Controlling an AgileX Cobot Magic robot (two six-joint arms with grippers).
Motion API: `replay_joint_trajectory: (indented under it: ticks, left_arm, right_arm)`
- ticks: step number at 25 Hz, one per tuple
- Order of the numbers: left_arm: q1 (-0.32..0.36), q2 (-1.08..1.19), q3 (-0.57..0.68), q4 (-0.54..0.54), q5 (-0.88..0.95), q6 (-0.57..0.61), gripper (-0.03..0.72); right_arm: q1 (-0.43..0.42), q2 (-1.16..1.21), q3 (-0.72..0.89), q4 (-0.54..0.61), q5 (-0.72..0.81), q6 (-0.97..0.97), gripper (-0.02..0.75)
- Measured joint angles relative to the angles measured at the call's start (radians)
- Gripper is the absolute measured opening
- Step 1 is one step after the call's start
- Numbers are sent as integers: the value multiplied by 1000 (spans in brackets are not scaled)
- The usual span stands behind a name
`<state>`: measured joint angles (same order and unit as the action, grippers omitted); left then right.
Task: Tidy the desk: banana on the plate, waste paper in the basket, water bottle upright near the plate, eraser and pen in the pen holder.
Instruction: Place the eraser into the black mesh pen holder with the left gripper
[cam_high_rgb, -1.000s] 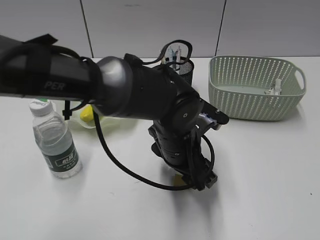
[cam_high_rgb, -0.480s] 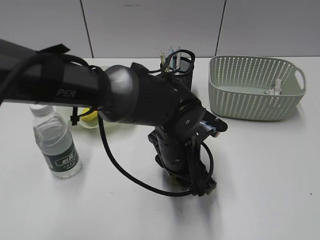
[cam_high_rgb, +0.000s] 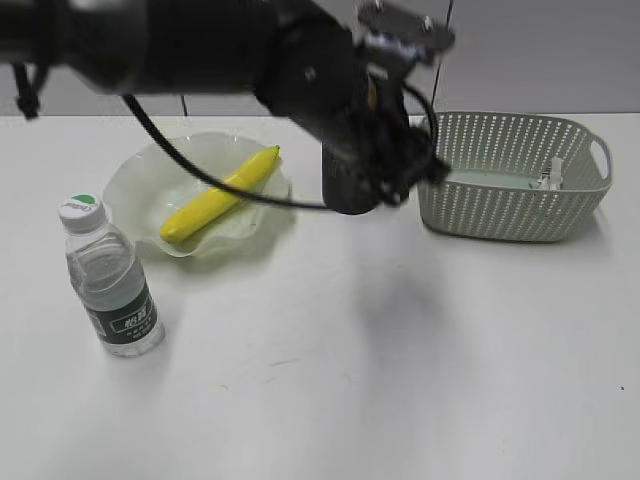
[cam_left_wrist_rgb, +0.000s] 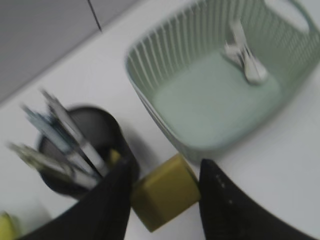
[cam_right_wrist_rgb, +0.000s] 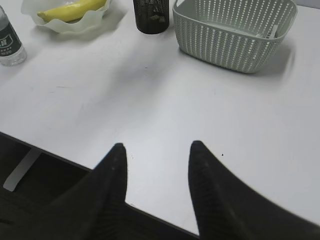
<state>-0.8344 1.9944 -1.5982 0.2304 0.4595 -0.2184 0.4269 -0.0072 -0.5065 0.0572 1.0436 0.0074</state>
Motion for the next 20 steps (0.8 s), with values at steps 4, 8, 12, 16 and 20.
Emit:
replay_joint_trajectory:
  ticks: [4, 8, 12, 16, 20]
  left_arm:
    - [98, 13, -108, 6, -121, 0, 308]
    - [137, 83, -196, 6, -150, 0, 308]
    - [140, 170, -232, 6, -158, 0, 308]
    - [146, 226, -236, 6, -166, 0, 335]
    - [166, 235, -238, 5, -169, 0, 428]
  right_arm:
    - [0, 0, 0, 0, 0, 0, 330]
    - [0, 0, 0, 0, 0, 0, 330]
    - [0, 0, 0, 0, 0, 0, 330]
    - [0, 0, 0, 0, 0, 0, 330]
    - [0, 0, 0, 0, 0, 0, 330]
